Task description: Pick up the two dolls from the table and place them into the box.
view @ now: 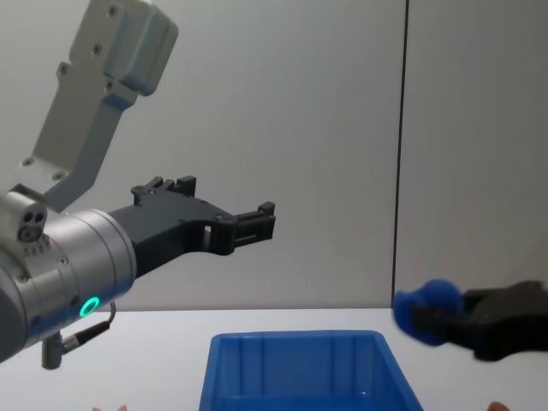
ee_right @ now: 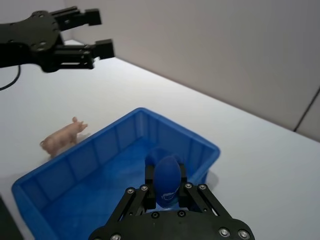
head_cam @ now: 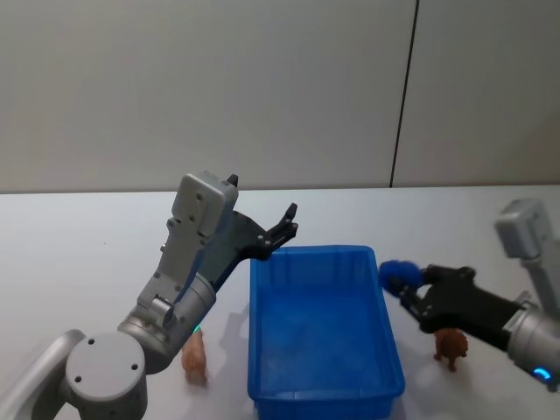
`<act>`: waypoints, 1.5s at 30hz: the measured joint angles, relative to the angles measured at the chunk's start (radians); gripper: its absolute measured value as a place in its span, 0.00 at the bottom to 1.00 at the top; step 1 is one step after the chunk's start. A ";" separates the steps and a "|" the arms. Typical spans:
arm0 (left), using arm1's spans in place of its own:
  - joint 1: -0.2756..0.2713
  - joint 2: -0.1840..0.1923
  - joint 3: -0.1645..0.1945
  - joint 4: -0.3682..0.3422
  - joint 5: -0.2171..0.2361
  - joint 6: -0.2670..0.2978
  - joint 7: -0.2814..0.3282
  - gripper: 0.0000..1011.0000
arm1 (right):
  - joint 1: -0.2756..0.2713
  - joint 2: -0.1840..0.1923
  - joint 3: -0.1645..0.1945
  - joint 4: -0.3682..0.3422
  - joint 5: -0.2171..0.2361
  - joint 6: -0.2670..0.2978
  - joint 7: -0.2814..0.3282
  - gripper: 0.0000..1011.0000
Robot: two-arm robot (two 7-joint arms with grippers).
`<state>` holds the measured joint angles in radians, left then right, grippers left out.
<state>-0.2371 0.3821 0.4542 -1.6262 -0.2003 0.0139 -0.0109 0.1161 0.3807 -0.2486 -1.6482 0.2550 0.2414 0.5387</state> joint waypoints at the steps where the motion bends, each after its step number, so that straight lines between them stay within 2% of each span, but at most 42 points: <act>1: 0.000 0.000 0.000 0.000 0.000 0.000 0.000 0.99 | 0.005 -0.008 -0.010 0.007 -0.008 0.005 0.010 0.22; 8: 0.000 0.000 0.000 0.000 0.000 0.000 0.000 0.99 | 0.021 -0.040 -0.047 0.042 -0.037 0.022 0.045 0.19; 11: 0.000 0.000 0.000 0.000 0.000 0.000 0.000 0.99 | 0.025 -0.049 -0.058 0.053 -0.044 0.024 0.055 0.29; 13: 0.000 0.000 0.000 0.000 0.000 0.000 0.000 0.99 | 0.029 -0.056 -0.066 0.062 -0.048 0.026 0.061 0.32; 17: 0.000 0.000 0.000 0.000 0.000 0.000 0.000 0.99 | 0.036 -0.067 -0.077 0.078 -0.054 0.025 0.067 0.47; 20: 0.000 0.000 0.000 0.000 0.000 0.000 0.000 0.99 | 0.038 -0.070 -0.080 0.082 -0.054 0.022 0.067 0.55; 24: 0.000 0.000 0.000 0.000 0.000 0.000 0.000 0.99 | 0.040 -0.070 -0.081 0.088 -0.047 0.012 0.062 0.72; 25: 0.000 0.000 0.000 0.000 0.000 0.000 0.000 0.99 | 0.040 -0.070 -0.080 0.088 -0.043 0.010 0.059 0.72; 28: 0.000 0.000 0.000 0.000 0.000 0.000 0.000 0.99 | 0.037 -0.063 -0.075 0.088 -0.030 0.003 0.048 0.83; 30: 0.000 0.000 0.000 0.000 0.000 0.000 0.000 0.99 | 0.031 -0.054 -0.068 0.083 -0.020 -0.003 0.038 0.85; 34: 0.000 0.000 0.000 0.000 0.000 0.000 0.000 0.99 | 0.015 -0.036 -0.055 0.069 0.004 -0.011 0.018 0.97; 45: 0.000 0.000 0.000 0.000 0.000 0.000 0.000 0.99 | -0.055 0.036 -0.012 0.017 0.069 -0.020 -0.053 0.99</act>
<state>-0.2371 0.3821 0.4542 -1.6262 -0.2003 0.0139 -0.0109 0.0608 0.4169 -0.2602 -1.6308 0.3245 0.2219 0.4861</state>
